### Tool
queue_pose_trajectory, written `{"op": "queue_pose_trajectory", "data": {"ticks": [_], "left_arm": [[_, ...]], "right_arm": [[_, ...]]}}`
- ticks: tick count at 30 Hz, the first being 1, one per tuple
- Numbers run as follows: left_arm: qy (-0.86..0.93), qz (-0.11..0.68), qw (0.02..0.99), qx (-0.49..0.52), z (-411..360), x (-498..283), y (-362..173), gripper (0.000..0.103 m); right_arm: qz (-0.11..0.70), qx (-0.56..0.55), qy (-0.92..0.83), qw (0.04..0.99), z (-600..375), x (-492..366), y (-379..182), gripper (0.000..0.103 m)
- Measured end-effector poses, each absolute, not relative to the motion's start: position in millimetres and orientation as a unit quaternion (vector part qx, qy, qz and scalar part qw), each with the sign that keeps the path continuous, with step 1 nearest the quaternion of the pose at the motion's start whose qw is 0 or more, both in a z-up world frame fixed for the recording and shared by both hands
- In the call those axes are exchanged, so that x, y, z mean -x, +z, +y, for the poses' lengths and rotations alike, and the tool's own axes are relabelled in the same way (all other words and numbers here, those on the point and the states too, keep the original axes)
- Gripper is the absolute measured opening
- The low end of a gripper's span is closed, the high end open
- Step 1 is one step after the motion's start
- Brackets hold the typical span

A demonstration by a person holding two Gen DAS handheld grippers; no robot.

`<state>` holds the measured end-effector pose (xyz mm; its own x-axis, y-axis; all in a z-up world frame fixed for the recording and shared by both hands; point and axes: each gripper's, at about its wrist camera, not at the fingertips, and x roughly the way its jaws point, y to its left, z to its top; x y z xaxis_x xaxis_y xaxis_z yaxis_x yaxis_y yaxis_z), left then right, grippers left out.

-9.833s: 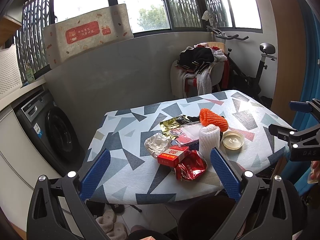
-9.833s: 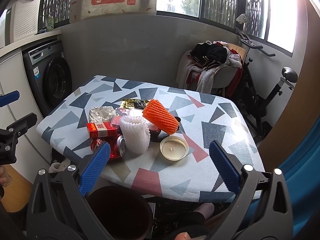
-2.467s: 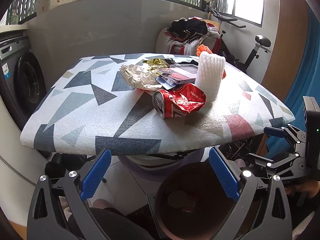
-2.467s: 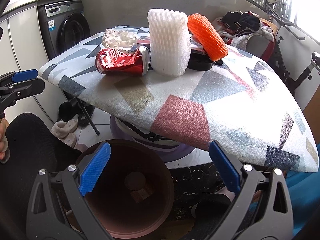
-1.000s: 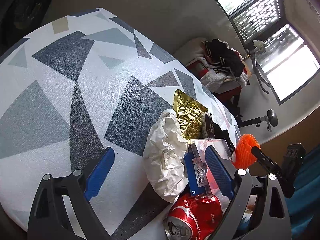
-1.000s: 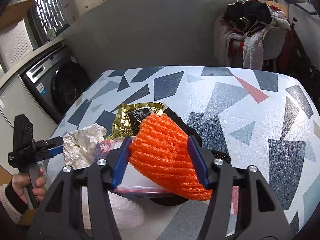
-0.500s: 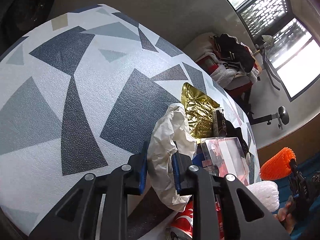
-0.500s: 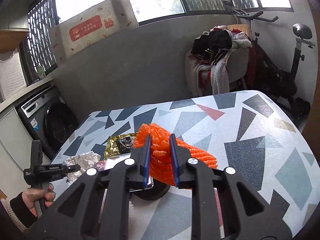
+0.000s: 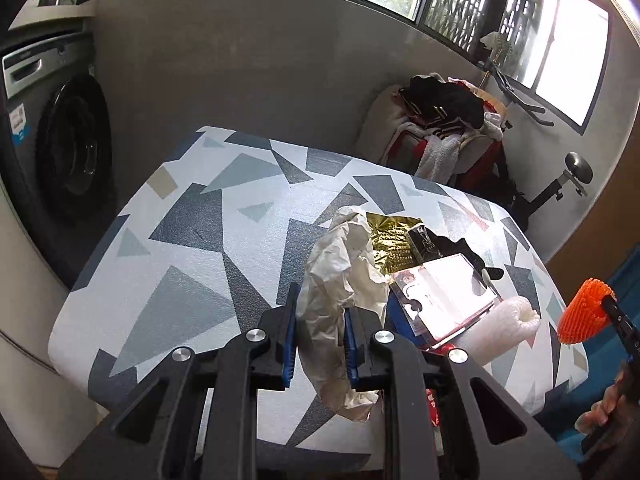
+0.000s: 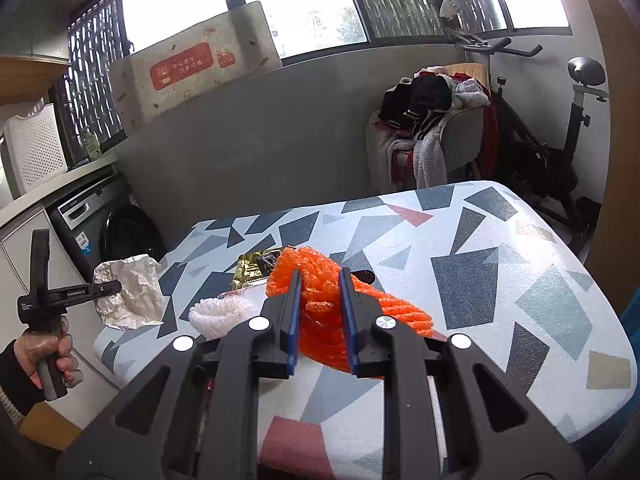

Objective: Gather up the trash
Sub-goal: 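Grasp the crumpled white paper with the left gripper while the right lifts the orange net, then lower both held items into the brown bin and open both grippers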

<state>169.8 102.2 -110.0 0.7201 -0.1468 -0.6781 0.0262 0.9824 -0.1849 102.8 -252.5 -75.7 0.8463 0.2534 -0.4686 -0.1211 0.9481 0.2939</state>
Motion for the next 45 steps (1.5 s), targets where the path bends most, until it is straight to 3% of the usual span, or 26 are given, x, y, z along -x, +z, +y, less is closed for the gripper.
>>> {"op": "queue_pose_trajectory", "data": {"ticks": [8,18,20,22,24,37,45], "left_arm": [[-0.123,0.359,0.925,0.028,47.5,-76.8,-111.8,0.019],[-0.210,0.379,0.901,0.014,9.7,-6.3,-158.3,0.020],[-0.219,0.385,0.896,0.010,5.0,-4.9,-165.6,0.026],[-0.227,0.388,0.893,0.006,1.4,-6.1,-168.8,0.053],[-0.225,0.372,0.901,-0.002,0.3,-3.2,-164.6,0.065],[-0.162,0.316,0.933,-0.065,26.2,21.1,-180.5,0.091],[-0.151,0.355,0.922,-0.043,30.1,2.5,-194.0,0.091]], "right_arm": [[0.263,-0.117,0.123,0.950,-231.8,-52.0,-72.8,0.021],[0.266,-0.101,0.144,0.948,-223.6,-10.7,-73.7,0.021],[0.272,-0.111,0.154,0.943,-224.7,-7.2,-81.0,0.021],[0.279,-0.116,0.161,0.940,-223.4,-4.5,-87.9,0.021],[0.288,-0.122,0.164,0.935,-222.2,-3.5,-95.9,0.021],[0.399,-0.146,0.219,0.878,-177.3,0.6,-175.0,0.021],[0.429,-0.127,0.217,0.867,-163.3,-1.9,-190.9,0.022]]}}
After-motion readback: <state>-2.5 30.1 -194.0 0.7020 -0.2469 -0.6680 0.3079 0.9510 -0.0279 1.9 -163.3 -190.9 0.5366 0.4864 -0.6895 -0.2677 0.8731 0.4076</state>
